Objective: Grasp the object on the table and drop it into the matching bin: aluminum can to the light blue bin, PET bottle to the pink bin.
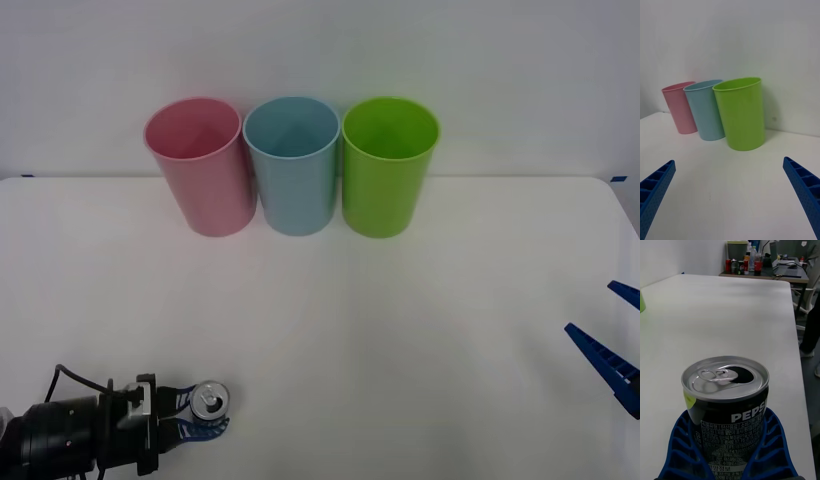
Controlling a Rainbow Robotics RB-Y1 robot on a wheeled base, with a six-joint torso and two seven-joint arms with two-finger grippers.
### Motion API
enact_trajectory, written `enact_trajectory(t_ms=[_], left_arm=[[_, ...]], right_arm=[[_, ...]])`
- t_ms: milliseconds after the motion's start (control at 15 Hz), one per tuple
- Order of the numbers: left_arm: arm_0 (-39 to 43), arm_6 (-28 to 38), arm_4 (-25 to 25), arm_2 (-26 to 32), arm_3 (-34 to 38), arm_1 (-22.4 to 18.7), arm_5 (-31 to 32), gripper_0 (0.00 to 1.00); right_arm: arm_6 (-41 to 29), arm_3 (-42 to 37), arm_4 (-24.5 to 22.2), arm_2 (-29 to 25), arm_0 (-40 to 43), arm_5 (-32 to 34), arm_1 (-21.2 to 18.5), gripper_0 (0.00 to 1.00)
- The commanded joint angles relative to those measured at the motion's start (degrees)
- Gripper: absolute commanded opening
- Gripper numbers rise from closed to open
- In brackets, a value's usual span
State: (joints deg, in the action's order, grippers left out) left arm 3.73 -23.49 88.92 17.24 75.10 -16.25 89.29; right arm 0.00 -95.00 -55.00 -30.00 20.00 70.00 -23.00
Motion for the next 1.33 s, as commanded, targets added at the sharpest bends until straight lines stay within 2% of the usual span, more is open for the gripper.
enact_trajectory(t_ms=[67,267,733,1333], left_arm=[[0.84,0.02,-1.64,1.22,0.05,-0.18,0.71,0.00],[2.51,0.11,-5.51,2.36,0.40,-1.06,0.71,0.00],[6.38,0.72,-18.87,4.91,0.40,-1.24,-0.96,0.00],[8.49,2.92,-30.82,7.29,0.49,-1.33,-5.62,0.00]], right_arm=[[0.00,0.00,0.00,0.00,0.00,0.00,0.00,1.00],[0.00,0.00,0.00,0.00,0.00,0.00,0.00,1.00],[0.00,0.00,0.00,0.00,0.00,0.00,0.00,1.00],[0.00,0.00,0.00,0.00,0.00,0.00,0.00,1.00]])
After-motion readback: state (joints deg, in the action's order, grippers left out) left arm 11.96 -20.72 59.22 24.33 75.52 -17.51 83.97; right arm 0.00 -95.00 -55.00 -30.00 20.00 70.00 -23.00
